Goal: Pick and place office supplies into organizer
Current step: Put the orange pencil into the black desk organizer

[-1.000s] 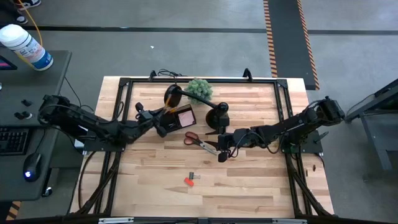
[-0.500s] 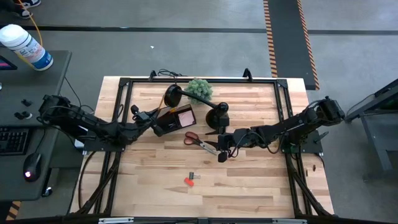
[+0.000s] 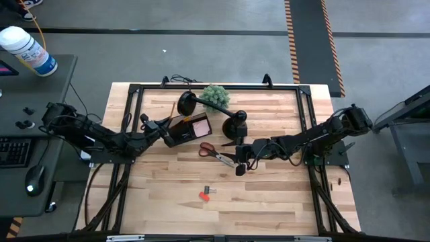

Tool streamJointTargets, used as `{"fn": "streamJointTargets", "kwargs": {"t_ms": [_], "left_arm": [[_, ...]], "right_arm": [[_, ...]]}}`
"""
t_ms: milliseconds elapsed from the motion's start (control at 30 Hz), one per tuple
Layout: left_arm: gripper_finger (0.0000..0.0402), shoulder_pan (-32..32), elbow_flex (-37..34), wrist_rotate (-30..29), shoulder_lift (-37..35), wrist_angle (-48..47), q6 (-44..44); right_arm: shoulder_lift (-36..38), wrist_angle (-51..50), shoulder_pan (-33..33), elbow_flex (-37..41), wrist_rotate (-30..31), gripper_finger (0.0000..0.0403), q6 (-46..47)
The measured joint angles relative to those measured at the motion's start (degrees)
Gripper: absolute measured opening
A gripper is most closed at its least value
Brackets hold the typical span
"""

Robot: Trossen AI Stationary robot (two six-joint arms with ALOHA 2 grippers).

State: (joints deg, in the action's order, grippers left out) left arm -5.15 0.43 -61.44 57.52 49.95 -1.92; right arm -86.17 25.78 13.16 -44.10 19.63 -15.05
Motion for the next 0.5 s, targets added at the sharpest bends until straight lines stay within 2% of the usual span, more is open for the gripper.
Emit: {"fn": "streamJointTargets", "kwargs": {"t_ms": [500], "left_arm": [[0.0012,0.4,0.0,3.4,0.0,1.8,0.1]], "right_arm": [[0.0,0.0,0.0,0.0,-0.7,0.0133,0.0]]}}
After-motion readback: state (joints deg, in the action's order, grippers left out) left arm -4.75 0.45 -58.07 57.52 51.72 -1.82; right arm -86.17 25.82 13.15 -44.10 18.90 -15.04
